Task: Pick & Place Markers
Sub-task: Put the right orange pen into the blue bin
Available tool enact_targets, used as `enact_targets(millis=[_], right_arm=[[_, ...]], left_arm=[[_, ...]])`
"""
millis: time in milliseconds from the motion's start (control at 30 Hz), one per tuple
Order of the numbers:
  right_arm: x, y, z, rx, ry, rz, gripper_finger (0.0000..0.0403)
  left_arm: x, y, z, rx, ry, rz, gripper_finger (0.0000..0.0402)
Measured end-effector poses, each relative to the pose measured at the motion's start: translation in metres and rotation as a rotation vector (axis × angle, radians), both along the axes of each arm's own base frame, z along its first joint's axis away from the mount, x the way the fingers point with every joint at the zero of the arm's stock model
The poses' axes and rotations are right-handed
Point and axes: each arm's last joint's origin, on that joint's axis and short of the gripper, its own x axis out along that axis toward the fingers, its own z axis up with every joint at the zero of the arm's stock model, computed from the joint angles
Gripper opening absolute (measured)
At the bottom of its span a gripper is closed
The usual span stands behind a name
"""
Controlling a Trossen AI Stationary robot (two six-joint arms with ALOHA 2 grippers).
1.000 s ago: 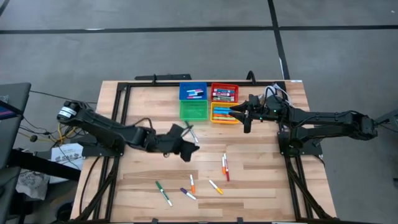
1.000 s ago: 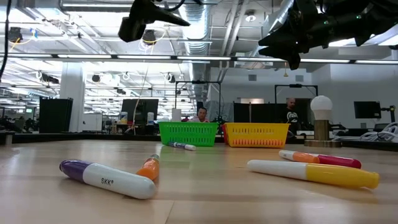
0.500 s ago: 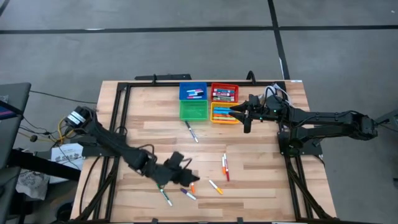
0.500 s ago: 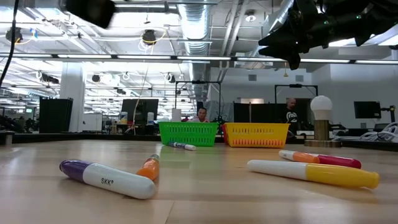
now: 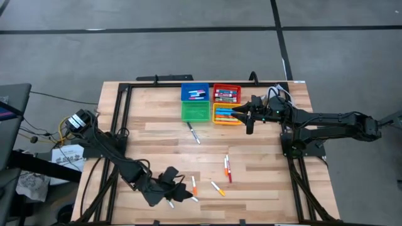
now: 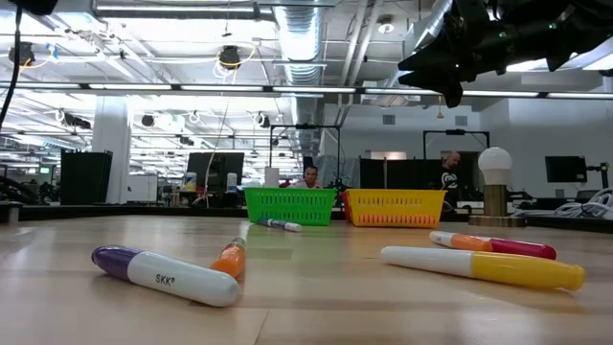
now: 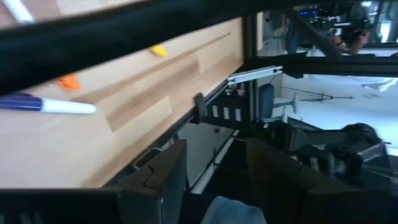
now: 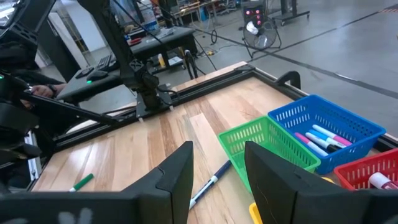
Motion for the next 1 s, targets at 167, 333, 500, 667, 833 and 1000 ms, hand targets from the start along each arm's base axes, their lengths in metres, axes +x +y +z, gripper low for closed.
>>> enact_targets(millis=[167,333,500,667,833,1000], right_arm=[[0.000,0.000,0.000,0.001,0.000,0.003,0.0133],[0.000,0.000,0.000,0.084,-0.015,-0.010,0.0133],[0.001,0.004,0.000,0.174,-0.025,0.103,0.0133],[0.004,0.024,0.004,0.208,-0.032,0.303,0.0132],[0.009,0.052,0.017,0.194,-0.054,0.409,0.0130],[0.010,0.082,0.029,0.185,-0.076,0.492,0.0122]], left_arm=[[-0.006,0.000,-0.007,0.029,0.076,0.003,0.0166],[-0.018,0.002,-0.019,0.068,0.223,0.007,0.0166],[-0.030,0.010,-0.028,0.146,0.379,0.015,0.0166],[-0.044,0.025,-0.025,0.247,0.493,0.025,0.0166],[-0.066,0.046,-0.006,0.338,0.570,0.023,0.0166],[-0.088,0.070,0.016,0.446,0.585,0.037,0.0166]])
